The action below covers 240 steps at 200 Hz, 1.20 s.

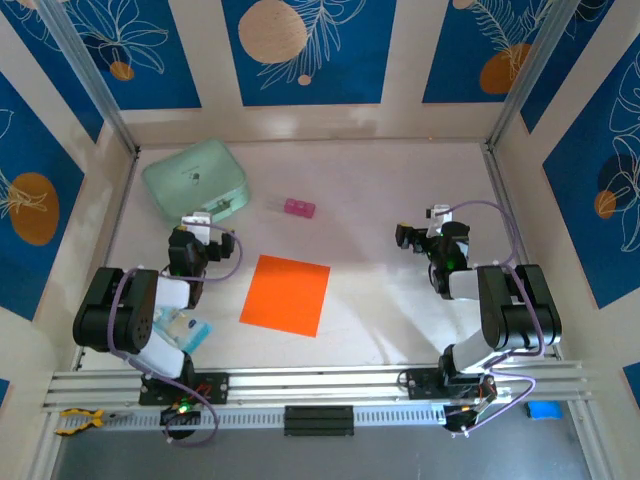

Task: Fold a paper plane with a square sheet of paper (pick it up from the middle)
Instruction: Move the square sheet of paper to the center of the table.

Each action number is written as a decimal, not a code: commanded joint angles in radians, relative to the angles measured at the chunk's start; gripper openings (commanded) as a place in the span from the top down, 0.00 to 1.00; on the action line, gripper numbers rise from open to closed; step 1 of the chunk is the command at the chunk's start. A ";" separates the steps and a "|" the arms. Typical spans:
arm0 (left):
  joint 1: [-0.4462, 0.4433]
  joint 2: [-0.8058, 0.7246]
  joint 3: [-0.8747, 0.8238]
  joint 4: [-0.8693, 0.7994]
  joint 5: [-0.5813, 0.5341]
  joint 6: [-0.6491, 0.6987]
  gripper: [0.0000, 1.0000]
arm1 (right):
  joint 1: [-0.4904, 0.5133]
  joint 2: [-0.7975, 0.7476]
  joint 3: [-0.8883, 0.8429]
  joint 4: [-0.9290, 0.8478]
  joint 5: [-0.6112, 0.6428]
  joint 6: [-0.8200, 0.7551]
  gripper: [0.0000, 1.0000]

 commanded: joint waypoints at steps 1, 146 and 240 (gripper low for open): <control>0.007 0.006 0.021 -0.003 0.021 0.012 0.00 | -0.004 -0.001 0.019 0.018 0.002 0.003 0.01; 0.007 0.004 0.016 0.003 0.030 0.015 0.00 | -0.003 -0.001 0.018 0.018 -0.010 -0.007 0.01; -0.001 -0.214 -0.043 -0.100 -0.019 -0.025 0.00 | 0.033 -0.166 0.054 -0.195 -0.110 -0.064 0.01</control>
